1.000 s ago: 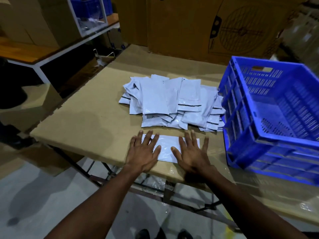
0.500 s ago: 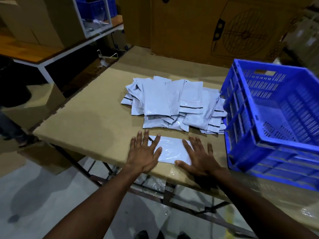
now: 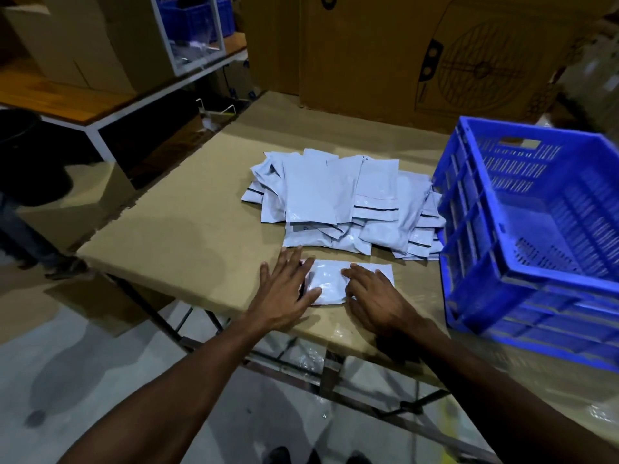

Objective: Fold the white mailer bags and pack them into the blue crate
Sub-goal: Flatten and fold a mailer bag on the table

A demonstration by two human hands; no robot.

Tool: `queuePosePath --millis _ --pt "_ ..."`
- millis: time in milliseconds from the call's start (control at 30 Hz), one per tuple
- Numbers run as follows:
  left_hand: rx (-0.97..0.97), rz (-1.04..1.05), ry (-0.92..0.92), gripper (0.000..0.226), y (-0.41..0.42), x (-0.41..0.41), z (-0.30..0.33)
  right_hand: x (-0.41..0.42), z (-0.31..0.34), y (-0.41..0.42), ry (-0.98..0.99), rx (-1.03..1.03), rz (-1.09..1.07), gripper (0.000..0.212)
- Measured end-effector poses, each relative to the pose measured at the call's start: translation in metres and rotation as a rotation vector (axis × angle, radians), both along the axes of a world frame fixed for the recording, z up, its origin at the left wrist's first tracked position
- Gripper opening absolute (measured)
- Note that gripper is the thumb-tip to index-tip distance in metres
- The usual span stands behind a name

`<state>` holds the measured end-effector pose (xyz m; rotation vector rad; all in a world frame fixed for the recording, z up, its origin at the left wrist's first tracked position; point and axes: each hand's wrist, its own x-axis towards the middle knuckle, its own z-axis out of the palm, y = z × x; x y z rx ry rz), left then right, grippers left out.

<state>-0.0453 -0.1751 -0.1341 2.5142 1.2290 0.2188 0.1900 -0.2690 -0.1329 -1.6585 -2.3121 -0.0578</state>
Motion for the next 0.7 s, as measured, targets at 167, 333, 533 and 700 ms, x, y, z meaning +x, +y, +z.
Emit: queuePosePath --millis 167,333,533,700 --pt "0.355 -0.093 0.150 0.060 0.001 0.003 -0.008 -0.002 0.024 0.011 0.156 -0.082 -0.027 0.027" --pt "0.194 0.040 0.102 0.058 0.015 0.012 0.001 -0.015 0.045 -0.006 -0.154 0.054 0.207 0.054" --pt "0.037 -0.004 -0.146 0.053 0.023 0.009 -0.004 -0.008 0.035 0.005 -0.488 -0.105 0.151 0.042" --pt "-0.047 0.212 -0.452 0.078 0.013 0.014 -0.006 -0.002 0.079 0.010 -0.320 -0.074 0.030 0.038"
